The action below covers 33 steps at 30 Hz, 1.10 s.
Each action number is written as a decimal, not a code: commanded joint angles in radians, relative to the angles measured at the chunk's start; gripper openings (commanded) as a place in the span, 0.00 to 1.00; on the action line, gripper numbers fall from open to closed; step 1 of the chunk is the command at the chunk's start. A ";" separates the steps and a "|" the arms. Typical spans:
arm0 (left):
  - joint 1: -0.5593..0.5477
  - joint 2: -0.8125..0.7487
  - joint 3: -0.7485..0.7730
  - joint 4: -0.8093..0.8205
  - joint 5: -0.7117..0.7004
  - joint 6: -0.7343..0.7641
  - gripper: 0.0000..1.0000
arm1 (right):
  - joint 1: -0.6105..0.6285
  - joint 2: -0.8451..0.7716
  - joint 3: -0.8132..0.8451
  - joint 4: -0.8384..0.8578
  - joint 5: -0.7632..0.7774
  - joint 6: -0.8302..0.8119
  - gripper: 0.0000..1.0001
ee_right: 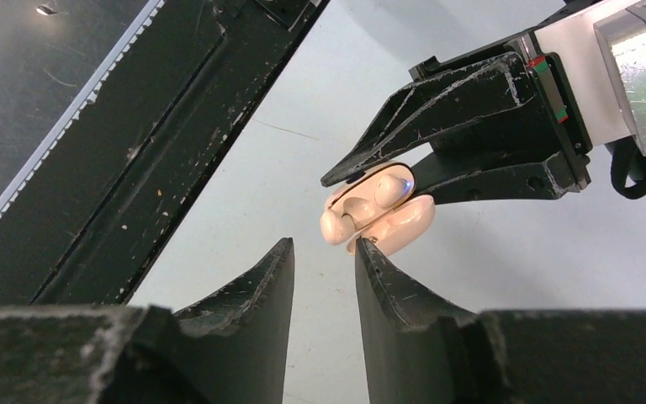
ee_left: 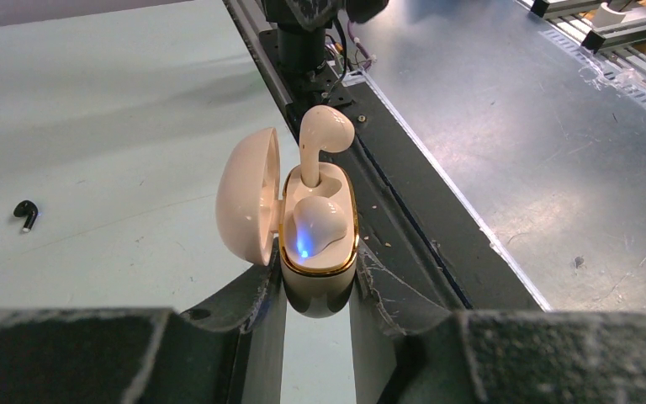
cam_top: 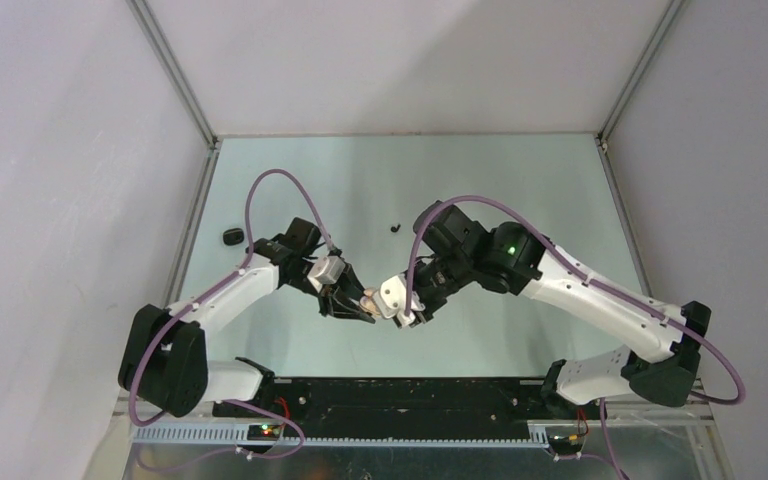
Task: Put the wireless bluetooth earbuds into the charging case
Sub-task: Place the earbud in the charging case.
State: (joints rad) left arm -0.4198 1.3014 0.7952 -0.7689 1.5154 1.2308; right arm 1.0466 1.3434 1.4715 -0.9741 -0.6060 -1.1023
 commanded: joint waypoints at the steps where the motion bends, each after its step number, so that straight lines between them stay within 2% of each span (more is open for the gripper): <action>1: -0.004 -0.022 0.018 0.016 0.035 0.015 0.00 | 0.020 0.014 -0.007 0.063 0.038 0.044 0.36; 13: -0.004 -0.028 0.016 0.029 0.017 0.001 0.00 | 0.036 0.042 -0.053 0.119 0.100 0.065 0.35; 22: -0.004 -0.021 0.019 0.032 0.009 -0.003 0.00 | 0.038 0.046 -0.059 0.148 0.113 0.093 0.24; 33: -0.003 -0.016 0.023 0.032 0.004 -0.008 0.00 | 0.060 0.043 -0.069 0.136 0.137 0.082 0.26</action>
State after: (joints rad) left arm -0.4198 1.3010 0.7952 -0.7494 1.4960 1.2270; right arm 1.0893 1.3849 1.4063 -0.8501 -0.4877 -1.0203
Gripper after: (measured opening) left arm 0.320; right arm 0.241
